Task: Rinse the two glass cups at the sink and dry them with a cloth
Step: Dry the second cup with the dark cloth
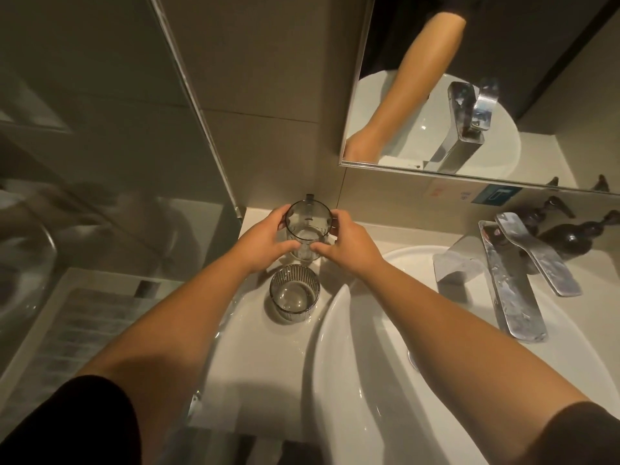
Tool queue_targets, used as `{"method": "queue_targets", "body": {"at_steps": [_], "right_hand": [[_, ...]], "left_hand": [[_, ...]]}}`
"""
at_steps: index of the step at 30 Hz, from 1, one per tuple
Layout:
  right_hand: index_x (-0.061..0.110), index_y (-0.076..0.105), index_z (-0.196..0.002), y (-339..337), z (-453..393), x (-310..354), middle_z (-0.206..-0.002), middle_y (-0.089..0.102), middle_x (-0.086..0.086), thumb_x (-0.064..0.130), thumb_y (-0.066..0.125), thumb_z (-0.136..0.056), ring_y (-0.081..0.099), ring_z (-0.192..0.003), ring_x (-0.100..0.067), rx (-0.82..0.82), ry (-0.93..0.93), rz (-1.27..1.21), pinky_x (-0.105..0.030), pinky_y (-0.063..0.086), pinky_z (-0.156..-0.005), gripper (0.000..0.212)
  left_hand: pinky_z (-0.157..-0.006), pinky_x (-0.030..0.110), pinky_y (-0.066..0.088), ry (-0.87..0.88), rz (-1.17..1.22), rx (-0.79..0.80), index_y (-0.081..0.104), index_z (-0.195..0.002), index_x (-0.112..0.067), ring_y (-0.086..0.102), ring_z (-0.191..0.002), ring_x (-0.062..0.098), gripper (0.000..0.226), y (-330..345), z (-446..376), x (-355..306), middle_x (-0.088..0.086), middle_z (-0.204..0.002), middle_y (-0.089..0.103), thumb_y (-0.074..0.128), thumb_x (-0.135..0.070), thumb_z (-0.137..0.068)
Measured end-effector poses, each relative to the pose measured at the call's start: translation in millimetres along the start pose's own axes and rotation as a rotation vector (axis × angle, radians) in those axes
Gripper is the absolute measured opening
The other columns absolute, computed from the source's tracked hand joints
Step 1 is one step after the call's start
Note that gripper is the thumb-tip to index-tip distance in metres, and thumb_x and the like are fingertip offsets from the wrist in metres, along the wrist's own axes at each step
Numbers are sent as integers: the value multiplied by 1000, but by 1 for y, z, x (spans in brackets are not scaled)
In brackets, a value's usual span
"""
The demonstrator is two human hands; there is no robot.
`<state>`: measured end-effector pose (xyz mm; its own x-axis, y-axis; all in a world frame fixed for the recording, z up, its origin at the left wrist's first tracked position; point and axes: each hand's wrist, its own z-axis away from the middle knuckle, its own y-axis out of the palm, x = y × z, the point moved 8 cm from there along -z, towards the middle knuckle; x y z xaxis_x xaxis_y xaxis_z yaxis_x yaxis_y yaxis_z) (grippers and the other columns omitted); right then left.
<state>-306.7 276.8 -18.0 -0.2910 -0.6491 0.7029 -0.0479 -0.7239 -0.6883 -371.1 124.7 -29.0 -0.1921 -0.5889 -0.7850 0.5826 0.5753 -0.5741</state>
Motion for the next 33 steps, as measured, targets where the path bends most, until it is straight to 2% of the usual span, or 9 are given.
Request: {"method": "queue_targets", "body": {"at_steps": [6, 10, 15, 18, 21, 24, 26, 29, 33], "right_hand": [[13, 38, -141, 2, 0, 0, -129, 61, -11, 34, 79, -77, 58, -118, -28, 61, 45, 90, -36, 47, -94, 78], [8, 26, -150, -6, 6, -1, -145, 48, -15, 38, 76, -80, 47, -131, -30, 115, 97, 203, -34, 40, -101, 91], [6, 36, -146, -32, 28, 12, -146, 47, -16, 36, 63, -91, 45, -132, -31, 99, 35, 332, -34, 38, -102, 69], [7, 36, -146, -38, 45, 20, -147, 45, -15, 36, 59, -93, 43, -134, -30, 100, -19, 370, -34, 36, -105, 64], [10, 37, -146, -31, 68, 29, -146, 45, -14, 35, 58, -93, 45, -132, -29, 138, -103, 409, -34, 36, -106, 62], [12, 35, -147, -15, 94, 39, -140, 49, -15, 35, 58, -93, 53, -120, -30, 199, -197, 437, -33, 41, -96, 63], [14, 32, -147, -5, 105, 42, -138, 49, -13, 37, 63, -90, 56, -113, -28, 230, -226, 428, -32, 41, -90, 69], [15, 34, -144, 9, 110, 43, -133, 52, -13, 39, 71, -83, 52, -118, -30, 253, -219, 399, -36, 43, -92, 75], [15, 37, -139, 20, 105, 38, -126, 54, -14, 33, 72, -82, 52, -115, -30, 267, -181, 430, -39, 45, -90, 70]], "left_hand": [[-112, 30, 35, -19, 3, 41, 30, -154, -19, 42, -142, 16, 82, -1, 0, -4, 1, -151, 48, 77, -17, -87], [-119, 39, 32, -80, 22, 9, 16, -159, -13, 33, -148, 18, 97, -11, 5, 3, 5, -164, 29, 79, -26, -85], [-117, 36, 33, -110, 139, -129, 25, -156, -10, 37, -146, 20, 79, -25, 31, 7, 9, -161, 34, 69, -28, -93], [-112, 32, 33, -128, 201, -177, 32, -153, -13, 41, -144, 21, 68, -22, 55, 9, 9, -159, 38, 65, -28, -96], [-111, 29, 33, -122, 154, -223, 36, -152, -15, 42, -143, 17, 61, -17, 84, 6, 4, -157, 41, 61, -30, -98], [-111, 26, 31, -52, 21, -241, 36, -152, -15, 41, -142, 16, 60, -8, 112, -2, 4, -157, 41, 58, -32, -99], [-112, 28, 31, -38, -2, -214, 33, -154, -18, 39, -143, 15, 69, 5, 125, -2, 2, -158, 39, 61, -41, -95], [-116, 33, 32, -98, 73, -141, 21, -157, -22, 34, -146, 12, 102, 24, 136, 7, 0, -161, 32, 65, -64, -74], [-111, 22, 27, -159, 63, -59, 7, -159, -20, 27, -150, 13, 114, 40, 135, 19, -2, -165, 23, 83, -43, -77]]}}
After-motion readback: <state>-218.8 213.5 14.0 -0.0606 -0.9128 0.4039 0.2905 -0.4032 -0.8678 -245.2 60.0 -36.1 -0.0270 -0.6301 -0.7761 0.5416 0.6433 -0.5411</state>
